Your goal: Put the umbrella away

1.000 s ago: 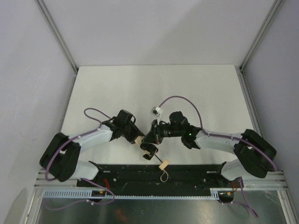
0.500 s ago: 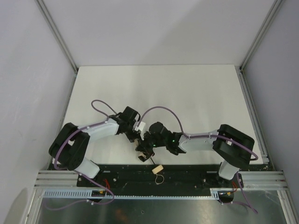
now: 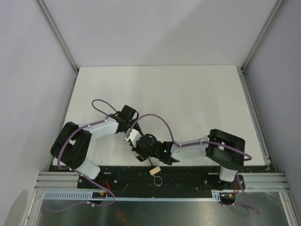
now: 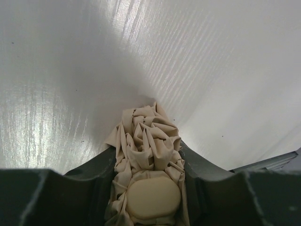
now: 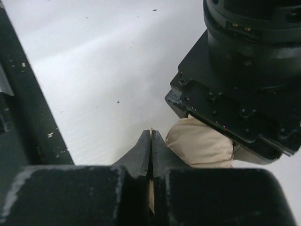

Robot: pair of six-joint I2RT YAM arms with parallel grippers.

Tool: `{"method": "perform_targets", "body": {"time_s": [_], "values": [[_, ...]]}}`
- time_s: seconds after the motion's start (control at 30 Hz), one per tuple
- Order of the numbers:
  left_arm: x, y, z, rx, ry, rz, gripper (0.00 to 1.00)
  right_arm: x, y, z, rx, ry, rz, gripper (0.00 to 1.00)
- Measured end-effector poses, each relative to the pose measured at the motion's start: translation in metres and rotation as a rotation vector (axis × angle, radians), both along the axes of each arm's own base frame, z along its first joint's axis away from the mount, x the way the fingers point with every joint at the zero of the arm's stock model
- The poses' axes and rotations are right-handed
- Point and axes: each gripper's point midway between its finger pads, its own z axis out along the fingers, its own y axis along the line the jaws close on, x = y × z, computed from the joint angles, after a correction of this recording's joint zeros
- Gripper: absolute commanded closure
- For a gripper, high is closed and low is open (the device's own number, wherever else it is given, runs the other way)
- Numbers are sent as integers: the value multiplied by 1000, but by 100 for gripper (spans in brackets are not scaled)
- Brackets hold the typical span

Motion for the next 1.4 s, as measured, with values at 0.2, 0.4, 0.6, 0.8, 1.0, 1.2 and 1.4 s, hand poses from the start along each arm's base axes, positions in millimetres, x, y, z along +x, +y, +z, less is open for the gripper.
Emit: {"method": "perform_targets", "body": {"time_s": [0.2, 0.4, 0.6, 0.8, 1.0, 1.2, 1.4], "values": [[-1, 0, 0, -22, -1, -1, 100, 5, 5, -16, -56, -49, -23, 100], [0, 1, 1, -34, -1, 1, 100, 1, 8, -21, -63, -20, -8, 100], [-1, 2, 2, -35, 7, 6, 100, -1, 9, -22, -38, 40, -11, 94], [-2, 4, 2, -35, 17, 19, 100, -1, 13, -23, 58, 218, 9, 76], [-2, 4, 2, -36, 24, 27, 100, -4, 14, -18, 170, 361, 25, 71], [0, 8, 2, -44, 49, 65, 100, -7, 13, -15, 229, 470, 19, 61], [-2, 11, 2, -46, 66, 73, 100, -10, 14, -11, 273, 518, 10, 55]]}}
